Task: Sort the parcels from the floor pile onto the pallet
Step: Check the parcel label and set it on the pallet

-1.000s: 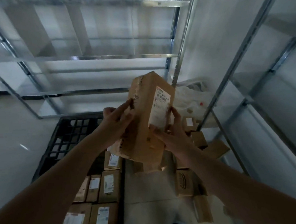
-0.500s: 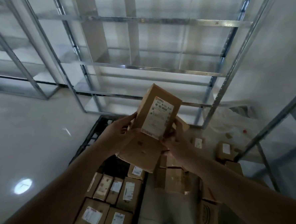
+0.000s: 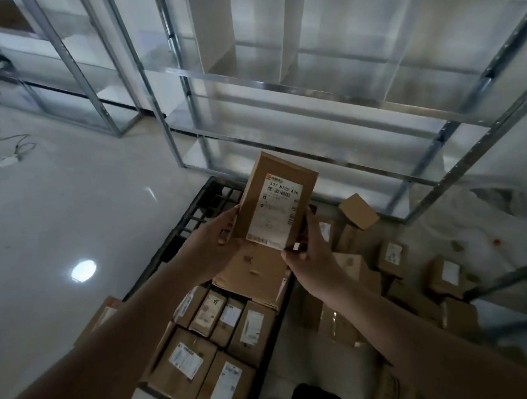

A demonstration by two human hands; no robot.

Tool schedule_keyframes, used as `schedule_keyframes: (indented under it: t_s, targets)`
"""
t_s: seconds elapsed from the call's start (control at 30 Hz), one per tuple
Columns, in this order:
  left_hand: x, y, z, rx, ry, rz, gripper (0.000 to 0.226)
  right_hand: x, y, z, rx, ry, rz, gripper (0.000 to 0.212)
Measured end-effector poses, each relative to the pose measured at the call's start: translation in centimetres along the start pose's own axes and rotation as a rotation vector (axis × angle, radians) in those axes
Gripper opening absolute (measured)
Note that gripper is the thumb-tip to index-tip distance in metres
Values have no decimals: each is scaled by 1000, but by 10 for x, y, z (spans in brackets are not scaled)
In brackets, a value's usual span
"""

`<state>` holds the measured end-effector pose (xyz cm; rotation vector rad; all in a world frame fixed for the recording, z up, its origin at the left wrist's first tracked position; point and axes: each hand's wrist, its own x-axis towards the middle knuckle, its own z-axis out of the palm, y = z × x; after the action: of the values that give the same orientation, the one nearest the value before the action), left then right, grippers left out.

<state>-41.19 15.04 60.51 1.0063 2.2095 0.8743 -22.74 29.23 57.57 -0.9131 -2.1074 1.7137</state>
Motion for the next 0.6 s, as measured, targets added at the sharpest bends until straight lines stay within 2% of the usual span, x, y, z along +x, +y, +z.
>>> schedule_keyframes:
  t_s: [0.1, 0.27, 0.5, 0.6]
  targets:
    - [21, -29, -5, -5, -7, -39, 70, 22, 10, 21, 63, -36, 112, 81]
    - [70, -85, 5, -26, -43, -177, 70, 77, 46, 42, 220, -142, 334, 87]
    - [188, -214, 60, -195, -61, -377, 69, 199, 152, 100, 287, -192, 469, 88]
    - [244, -265, 98, -246, -46, -436, 57, 256, 216, 121, 295, -155, 499, 86]
